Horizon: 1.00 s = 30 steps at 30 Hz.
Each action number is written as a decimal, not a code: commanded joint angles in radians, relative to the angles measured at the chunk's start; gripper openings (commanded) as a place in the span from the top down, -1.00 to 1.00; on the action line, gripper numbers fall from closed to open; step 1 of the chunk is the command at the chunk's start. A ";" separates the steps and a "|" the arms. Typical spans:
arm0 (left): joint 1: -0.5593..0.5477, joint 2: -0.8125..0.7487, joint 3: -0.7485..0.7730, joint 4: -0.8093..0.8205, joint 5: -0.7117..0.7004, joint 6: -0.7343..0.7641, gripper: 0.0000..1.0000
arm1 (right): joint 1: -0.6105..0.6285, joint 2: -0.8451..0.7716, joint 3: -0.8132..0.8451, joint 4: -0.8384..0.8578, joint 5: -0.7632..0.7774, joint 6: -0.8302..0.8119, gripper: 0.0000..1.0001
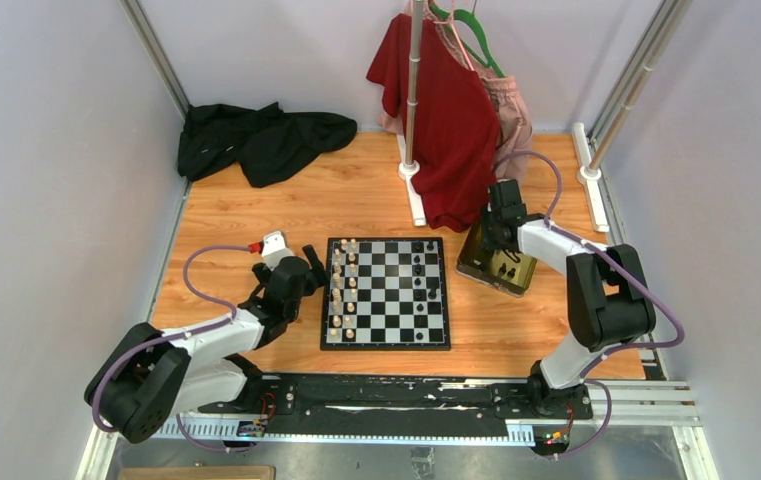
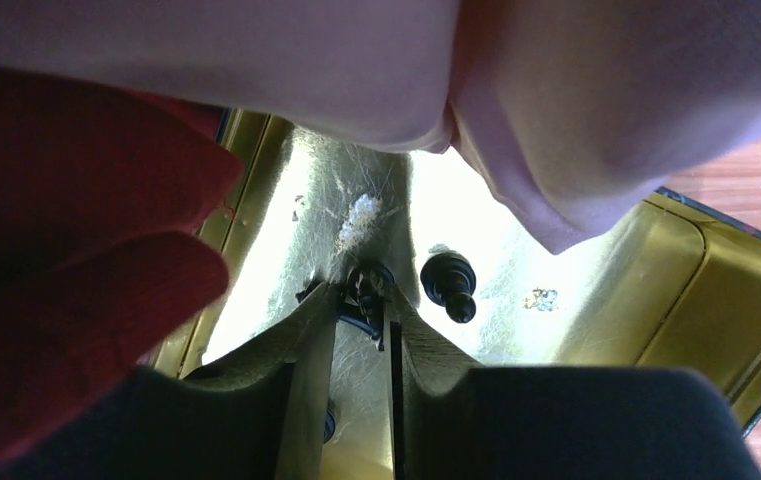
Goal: Set up the chess pieces on the board
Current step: Pick up the chess piece from the storage box.
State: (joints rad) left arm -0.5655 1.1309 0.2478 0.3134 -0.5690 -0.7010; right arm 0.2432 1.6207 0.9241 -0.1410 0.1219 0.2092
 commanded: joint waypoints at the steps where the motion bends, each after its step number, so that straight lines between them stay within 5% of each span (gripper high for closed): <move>1: -0.007 0.012 0.024 0.040 -0.025 0.014 -1.00 | -0.018 0.014 0.025 0.009 -0.005 0.003 0.44; 16: -0.006 -0.007 0.015 0.039 -0.021 0.011 -1.00 | -0.020 0.000 0.022 0.001 0.008 0.001 0.97; 30: -0.006 -0.043 -0.005 0.038 -0.015 0.007 -1.00 | -0.006 -0.139 -0.014 -0.022 0.004 -0.003 1.00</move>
State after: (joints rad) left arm -0.5655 1.1076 0.2485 0.3202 -0.5682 -0.6983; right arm 0.2398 1.5288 0.9245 -0.1349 0.1223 0.2100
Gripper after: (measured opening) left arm 0.997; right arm 0.124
